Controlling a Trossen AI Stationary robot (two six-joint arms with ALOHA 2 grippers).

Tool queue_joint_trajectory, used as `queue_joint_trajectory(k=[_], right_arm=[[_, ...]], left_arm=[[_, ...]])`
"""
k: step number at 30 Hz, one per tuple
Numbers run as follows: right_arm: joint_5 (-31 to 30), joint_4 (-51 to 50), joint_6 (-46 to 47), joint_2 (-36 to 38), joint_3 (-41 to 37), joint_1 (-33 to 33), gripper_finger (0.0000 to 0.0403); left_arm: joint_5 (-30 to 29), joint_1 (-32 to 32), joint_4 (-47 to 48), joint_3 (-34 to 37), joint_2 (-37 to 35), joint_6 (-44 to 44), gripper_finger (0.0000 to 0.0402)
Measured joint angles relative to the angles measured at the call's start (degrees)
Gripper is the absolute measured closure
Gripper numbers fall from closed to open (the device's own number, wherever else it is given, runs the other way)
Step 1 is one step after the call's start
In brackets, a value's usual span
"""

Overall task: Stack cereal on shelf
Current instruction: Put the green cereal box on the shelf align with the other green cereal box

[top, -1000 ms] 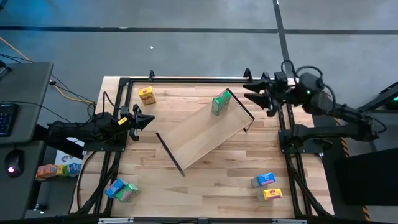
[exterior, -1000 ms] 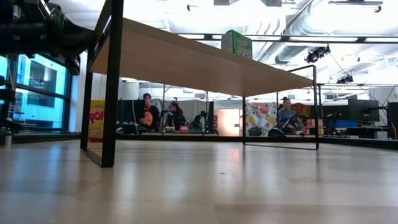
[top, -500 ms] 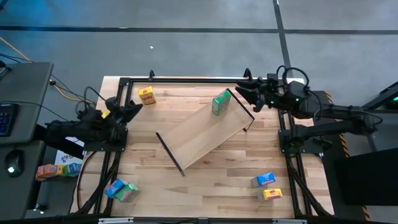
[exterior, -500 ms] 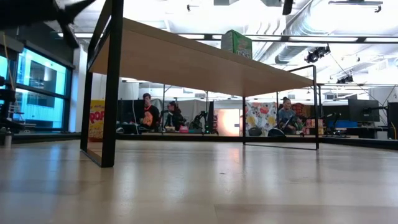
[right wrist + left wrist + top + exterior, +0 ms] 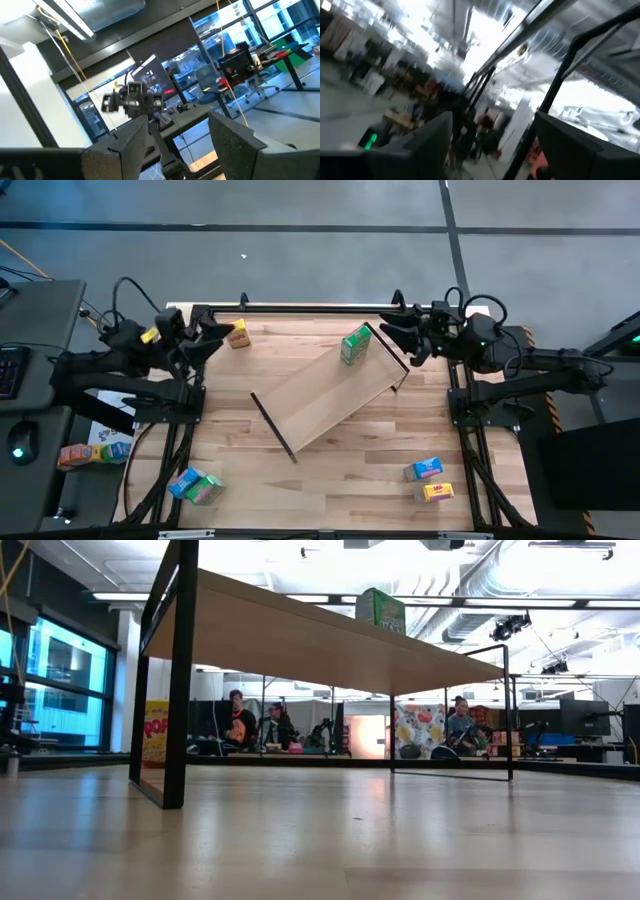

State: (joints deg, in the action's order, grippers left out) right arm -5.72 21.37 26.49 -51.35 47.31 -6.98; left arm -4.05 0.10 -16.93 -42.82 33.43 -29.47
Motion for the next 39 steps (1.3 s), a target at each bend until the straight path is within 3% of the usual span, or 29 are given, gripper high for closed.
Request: queue_joint_trajectory(k=[2, 4, 8, 13, 19, 25, 30, 39], right_arm=[[0.23, 0.06, 0.03, 0.2, 0.0, 0.0, 0.0199], [1.22, -0.14, 0.02, 0.56, 0.0, 0.0, 0.0199], [2.72, -0.38, -2.16, 0.83, 0.01, 0.0, 0.0199], [2.81, -1.45, -2.57, 0.87, 0.02, 0.0, 0.0199], [2.9, -5.52, -2.59, 0.87, 0.02, 0.0, 0.0199], [2.93, -9.6, -2.58, 0.87, 0.02, 0.0, 0.0199], [2.93, -11.46, -3.77, 0.87, 0.02, -0.02, 0.0199], [1.68, -12.15, -5.59, 0.87, 0.02, -0.13, 0.0199]], left_arm=[[0.38, -0.18, 1.19, -2.88, 2.7, -3.65, 0.0123], [1.36, -0.84, 8.48, -7.32, 5.5, -6.28, 0.0122], [1.73, -5.46, 35.9, -20.27, 12.65, -10.71, 0.0122], [-1.16, -15.04, 68.05, -35.6, 25.18, -23.89, 0.0122], [-0.93, -30.25, 93.81, -44.34, 37.67, -43.42, 0.0122], [1.71, -44.51, 97.96, -44.68, 46.69, -58.32, 0.0122], [2.52, -51.36, 97.98, -44.68, 53.56, -69.96, 0.0122], [9.41, -54.28, 96.36, -42.43, 62.12, -70.35, 0.0122]])
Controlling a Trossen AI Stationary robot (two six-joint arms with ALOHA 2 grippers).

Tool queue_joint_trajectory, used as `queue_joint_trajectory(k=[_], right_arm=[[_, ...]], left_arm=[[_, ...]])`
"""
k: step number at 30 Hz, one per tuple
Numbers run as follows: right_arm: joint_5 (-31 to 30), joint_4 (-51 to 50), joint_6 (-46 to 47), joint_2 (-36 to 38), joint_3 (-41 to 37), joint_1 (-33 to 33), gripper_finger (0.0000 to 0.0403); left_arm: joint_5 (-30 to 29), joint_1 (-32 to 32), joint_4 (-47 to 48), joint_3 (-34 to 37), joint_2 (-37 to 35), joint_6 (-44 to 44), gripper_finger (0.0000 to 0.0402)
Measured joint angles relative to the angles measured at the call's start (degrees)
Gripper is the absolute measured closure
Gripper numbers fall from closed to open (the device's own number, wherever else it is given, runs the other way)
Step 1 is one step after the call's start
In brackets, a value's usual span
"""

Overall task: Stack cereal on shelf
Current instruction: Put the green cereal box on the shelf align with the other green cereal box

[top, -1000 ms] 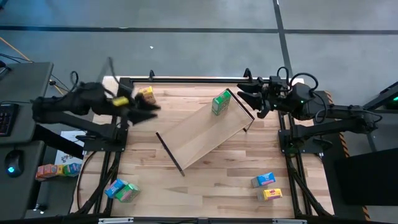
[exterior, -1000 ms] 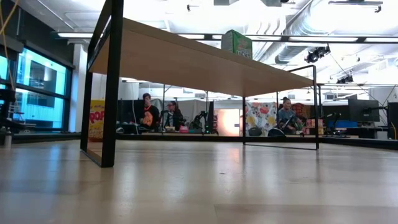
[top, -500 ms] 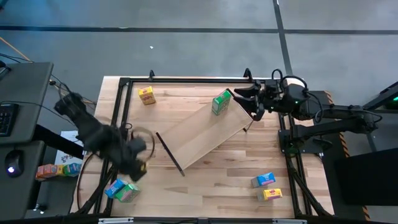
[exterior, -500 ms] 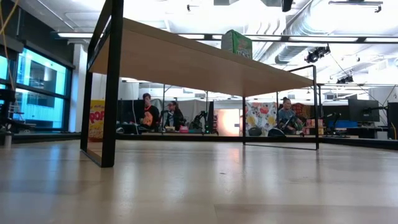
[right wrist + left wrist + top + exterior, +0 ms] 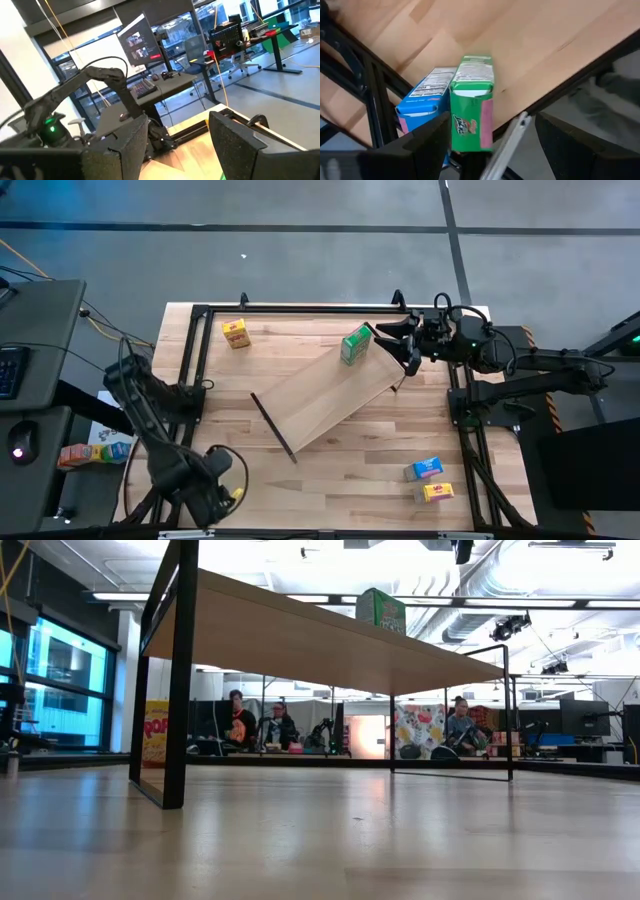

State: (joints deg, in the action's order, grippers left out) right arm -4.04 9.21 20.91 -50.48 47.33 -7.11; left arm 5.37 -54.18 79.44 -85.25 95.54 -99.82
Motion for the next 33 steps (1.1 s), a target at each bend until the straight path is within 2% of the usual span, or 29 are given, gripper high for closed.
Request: queue_joint_trajectory(k=[15, 22, 28, 33], right_arm=[[-0.06, -0.45, 0.0, -0.04, 0.0, 0.0, 0.0199], [-0.21, -1.21, 0.0, -0.15, 0.0, 0.0, 0.0199], [-0.89, -2.61, 0.0, -0.15, 0.0, 0.0, 0.0199], [-0.96, -3.1, 0.0, -0.15, 0.0, 0.0, 0.0199]], left_arm=[[3.1, -0.03, -9.44, 11.62, -0.61, -1.26, 0.0122], [3.02, -0.05, -10.76, 13.77, -0.63, -1.83, 0.0122], [3.67, -0.05, -18.56, 16.52, -0.63, -3.03, 0.0125], [4.07, 0.01, -19.34, 18.29, -0.63, -3.65, 0.0134]])
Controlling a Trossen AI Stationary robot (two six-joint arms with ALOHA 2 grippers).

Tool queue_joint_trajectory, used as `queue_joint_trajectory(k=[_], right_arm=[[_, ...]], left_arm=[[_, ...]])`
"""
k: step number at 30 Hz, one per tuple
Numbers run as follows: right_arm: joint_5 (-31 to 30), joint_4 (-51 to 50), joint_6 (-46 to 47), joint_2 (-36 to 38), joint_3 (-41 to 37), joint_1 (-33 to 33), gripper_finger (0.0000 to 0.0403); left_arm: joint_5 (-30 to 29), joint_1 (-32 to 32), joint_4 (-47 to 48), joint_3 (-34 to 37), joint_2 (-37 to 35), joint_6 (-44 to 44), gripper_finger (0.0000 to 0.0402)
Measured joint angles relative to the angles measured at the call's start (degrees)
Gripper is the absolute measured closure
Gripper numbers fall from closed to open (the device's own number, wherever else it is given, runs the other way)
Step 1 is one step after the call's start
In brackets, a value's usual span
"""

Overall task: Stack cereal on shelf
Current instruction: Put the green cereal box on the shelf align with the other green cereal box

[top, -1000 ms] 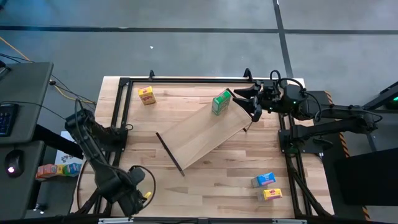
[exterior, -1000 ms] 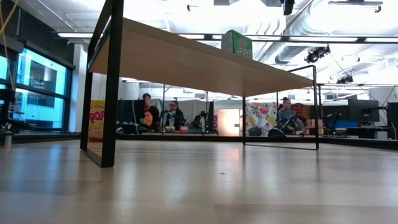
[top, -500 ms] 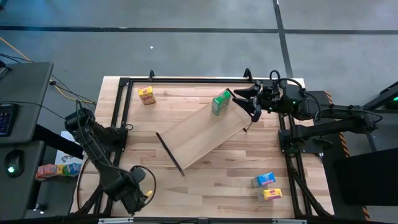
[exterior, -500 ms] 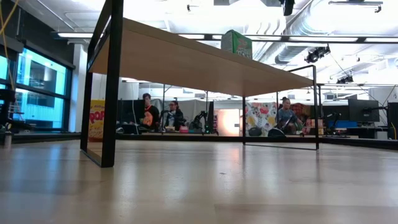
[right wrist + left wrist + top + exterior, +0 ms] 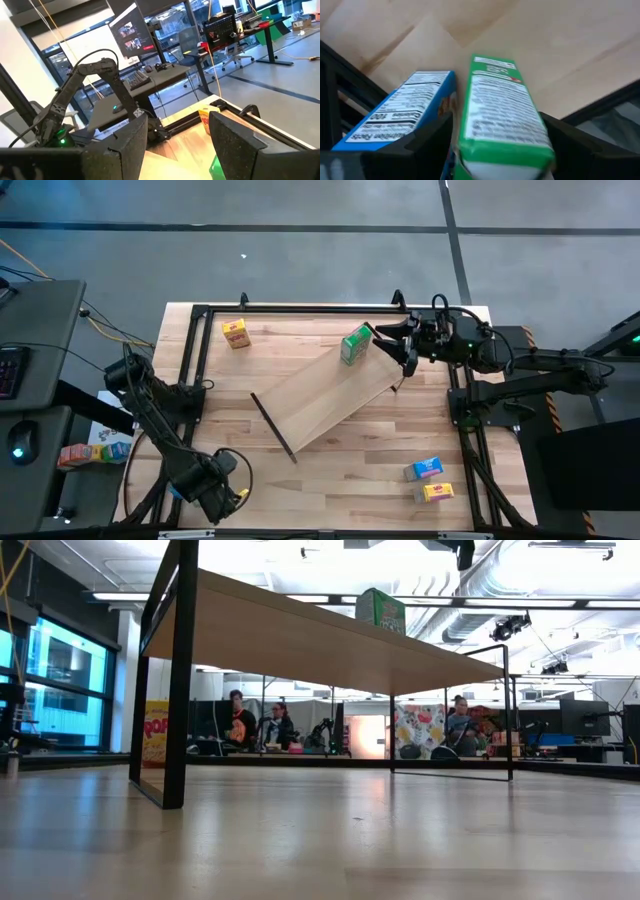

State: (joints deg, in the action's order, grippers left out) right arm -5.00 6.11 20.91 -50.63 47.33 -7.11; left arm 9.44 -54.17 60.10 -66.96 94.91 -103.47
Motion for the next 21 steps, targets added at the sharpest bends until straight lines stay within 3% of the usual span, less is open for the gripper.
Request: queue_joint_trajectory(k=[8, 21], right_arm=[[-1.54, -0.62, -0.39, 0.0, 0.0, 0.0, 0.0199], [-1.57, -0.79, -0.42, 0.0, 0.0, 0.0, 0.0199]], left_arm=[[2.01, -0.04, -0.08, 1.48, 0.0, 0.75, 0.0164], [2.82, 1.85, -0.23, 0.81, -1.95, 6.59, 0.0255]])
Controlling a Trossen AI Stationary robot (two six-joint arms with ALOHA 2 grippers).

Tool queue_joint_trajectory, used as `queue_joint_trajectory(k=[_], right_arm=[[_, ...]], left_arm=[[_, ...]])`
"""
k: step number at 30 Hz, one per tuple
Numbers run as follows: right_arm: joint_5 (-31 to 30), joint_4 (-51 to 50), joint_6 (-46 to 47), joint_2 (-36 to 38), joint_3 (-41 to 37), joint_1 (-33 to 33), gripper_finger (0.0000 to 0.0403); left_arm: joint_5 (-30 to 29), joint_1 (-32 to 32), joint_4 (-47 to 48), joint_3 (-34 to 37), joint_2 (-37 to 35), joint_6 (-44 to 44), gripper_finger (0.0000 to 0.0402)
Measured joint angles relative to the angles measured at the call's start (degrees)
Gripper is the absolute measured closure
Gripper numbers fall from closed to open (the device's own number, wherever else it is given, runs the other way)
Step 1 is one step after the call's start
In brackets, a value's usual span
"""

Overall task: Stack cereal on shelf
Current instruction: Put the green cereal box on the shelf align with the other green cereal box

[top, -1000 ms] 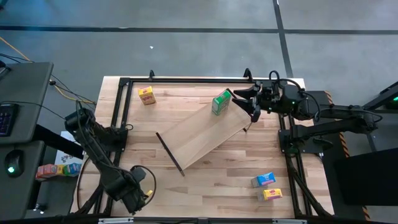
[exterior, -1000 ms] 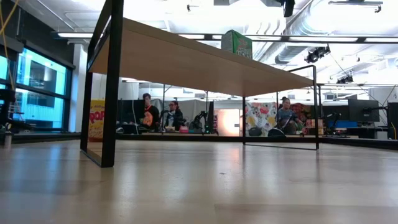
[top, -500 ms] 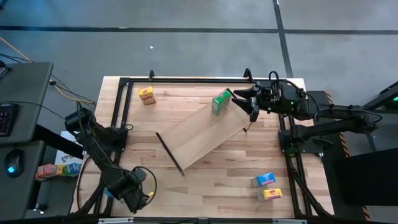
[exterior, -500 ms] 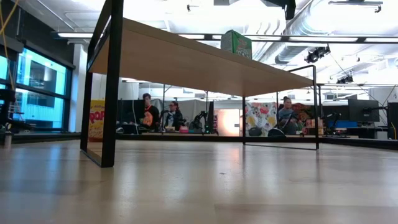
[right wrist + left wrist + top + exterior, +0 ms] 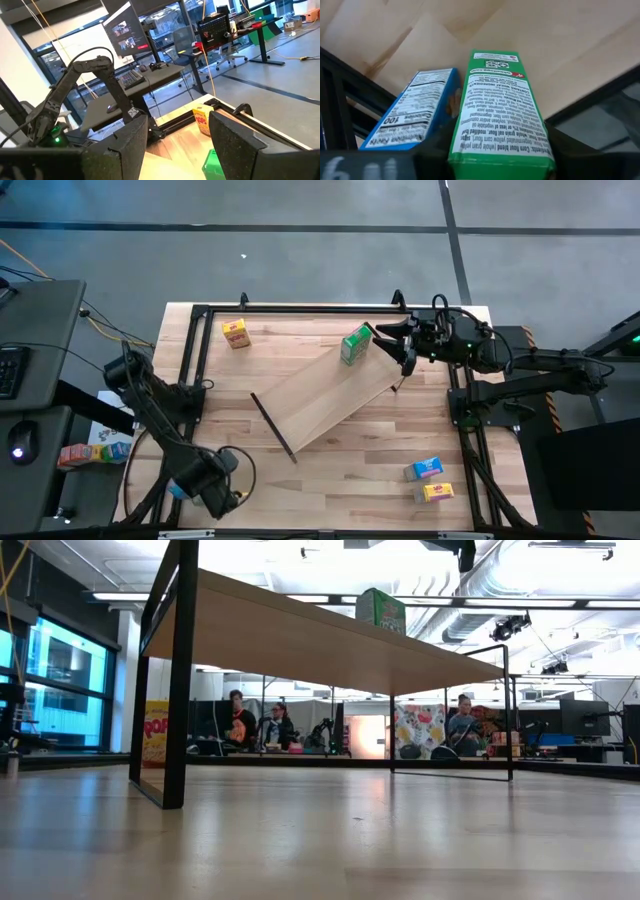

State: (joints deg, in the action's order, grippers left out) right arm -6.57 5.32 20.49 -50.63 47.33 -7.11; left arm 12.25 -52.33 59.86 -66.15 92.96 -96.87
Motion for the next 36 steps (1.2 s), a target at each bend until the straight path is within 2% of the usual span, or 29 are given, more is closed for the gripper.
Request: queue_joint_trajectory(k=[5, 8, 12, 16, 19, 23, 27, 31, 36], right_arm=[[0.0, 0.0, 0.0, 0.0, 0.0, 0.0, 0.0199], [0.0, 0.0, 0.0, 0.0, 0.0, 0.0, 0.0199], [0.02, -0.02, 0.0, 0.0, 0.0, 0.0, 0.0199], [0.02, -0.02, 0.0, 0.0, 0.0, 0.0, 0.0199], [0.02, -0.02, 0.0, 0.0, 0.0, 0.0, 0.0199], [0.02, 0.0, 0.45, 0.0, 0.0, 0.01, 0.0199], [0.05, 0.03, 3.81, 0.0, 0.0, 0.0, 0.0199], [1.01, 1.85, 7.14, -0.02, 0.0, 0.04, 0.0199], [2.3, 4.32, 8.17, -0.02, 0.0, 0.04, 0.0199]], left_arm=[[0.53, 3.04, 0.22, 0.0, -6.05, 2.7, 0.026], [2.13, 6.44, 0.57, -0.44, -11.98, 4.39, 0.0256], [2.04, 12.45, 0.36, -4.34, -20.99, 8.21, 0.0258], [-1.77, 20.64, 0.51, -10.53, -28.01, 12.71, 0.0265], [-6.03, 27.51, 0.99, -16.18, -30.5, 18.59, 0.0268], [-8.61, 37.43, 4.36, -23.96, -28.91, 30.66, 0.0268], [-7.32, 45.38, 4.95, -29.26, -22.99, 43.44, 0.0269], [-4.06, 49.94, 5.14, -33.0, -14.6, 55.94, 0.0269], [-4.61, 52.12, 10.74, -37.93, -4.6, 68.99, 0.0269]])
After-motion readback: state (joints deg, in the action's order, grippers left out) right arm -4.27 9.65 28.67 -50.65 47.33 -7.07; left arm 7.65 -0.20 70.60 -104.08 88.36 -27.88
